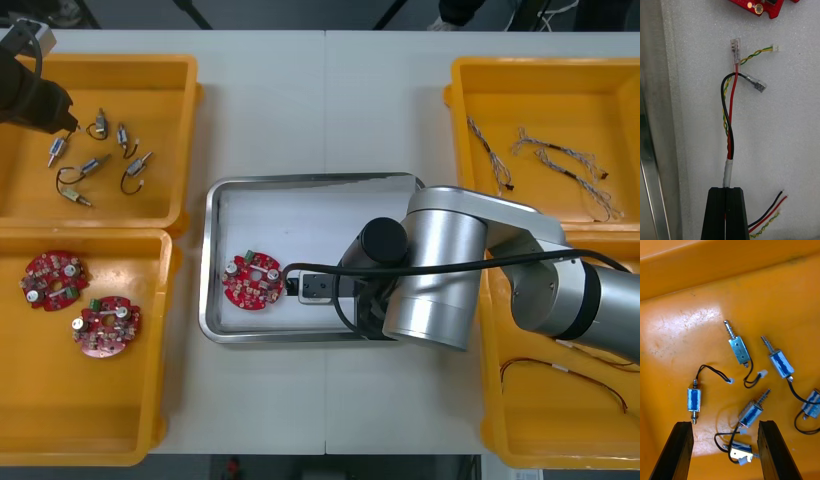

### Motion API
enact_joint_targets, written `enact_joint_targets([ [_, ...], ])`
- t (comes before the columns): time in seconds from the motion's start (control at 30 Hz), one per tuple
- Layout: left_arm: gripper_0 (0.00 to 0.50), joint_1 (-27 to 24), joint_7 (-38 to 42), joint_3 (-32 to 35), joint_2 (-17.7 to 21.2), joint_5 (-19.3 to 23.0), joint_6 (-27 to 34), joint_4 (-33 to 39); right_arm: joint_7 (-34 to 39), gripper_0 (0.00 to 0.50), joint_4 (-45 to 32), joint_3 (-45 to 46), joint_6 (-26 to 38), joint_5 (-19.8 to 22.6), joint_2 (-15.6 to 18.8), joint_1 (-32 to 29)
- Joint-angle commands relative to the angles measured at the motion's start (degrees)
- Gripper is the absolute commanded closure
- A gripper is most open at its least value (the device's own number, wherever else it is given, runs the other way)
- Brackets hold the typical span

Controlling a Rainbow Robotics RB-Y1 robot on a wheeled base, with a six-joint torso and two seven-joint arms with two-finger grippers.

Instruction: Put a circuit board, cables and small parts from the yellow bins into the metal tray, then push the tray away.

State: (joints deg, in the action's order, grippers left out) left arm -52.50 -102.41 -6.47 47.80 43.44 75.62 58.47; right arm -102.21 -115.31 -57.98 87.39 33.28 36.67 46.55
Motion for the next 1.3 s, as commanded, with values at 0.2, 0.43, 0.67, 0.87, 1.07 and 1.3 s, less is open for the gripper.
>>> enact_joint_targets([
  [0.2, 0.0, -4.02, -13.69, -0.29, -1.92, -1.08, -9.08, -8.9, -3.44, 0.5, 3.69, -1.08, -4.16, 0.03, -2.56, 1.53],
  [0.43, 0.0, -3.93, -15.1, -0.29, -3.15, -1.87, -14.89, -13.73, -3.17, 0.004, 3.51, -0.99, -3.98, -0.06, -2.3, 1.53],
  [0.67, 0.0, -4.02, -16.68, -0.29, -4.56, -2.4, -19.9, -18.65, -3.44, 0.0, 1.23, 1.56, -1.26, -0.41, -2.48, 1.53],
  [0.87, 0.0, -3.93, -17.82, -0.29, -5.26, -2.4, -20.95, -20.94, -3.09, 0.0, -2.02, 6.48, 6.57, -0.41, -4.5, 1.44],
  [1.07, 0.0, -3.49, -18.61, -0.29, -5.7, -1.43, -22.27, -22.08, -3.0, 0.0, -6.94, 13.25, 16.06, -0.41, -6.87, 1.53],
  [1.3, 0.5, -3.23, -18.88, -0.29, -5.53, 0.07, -21.48, -21.99, -3.0, 0.0, -13.36, 22.91, 22.61, 0.29, -6.43, 1.18],
])
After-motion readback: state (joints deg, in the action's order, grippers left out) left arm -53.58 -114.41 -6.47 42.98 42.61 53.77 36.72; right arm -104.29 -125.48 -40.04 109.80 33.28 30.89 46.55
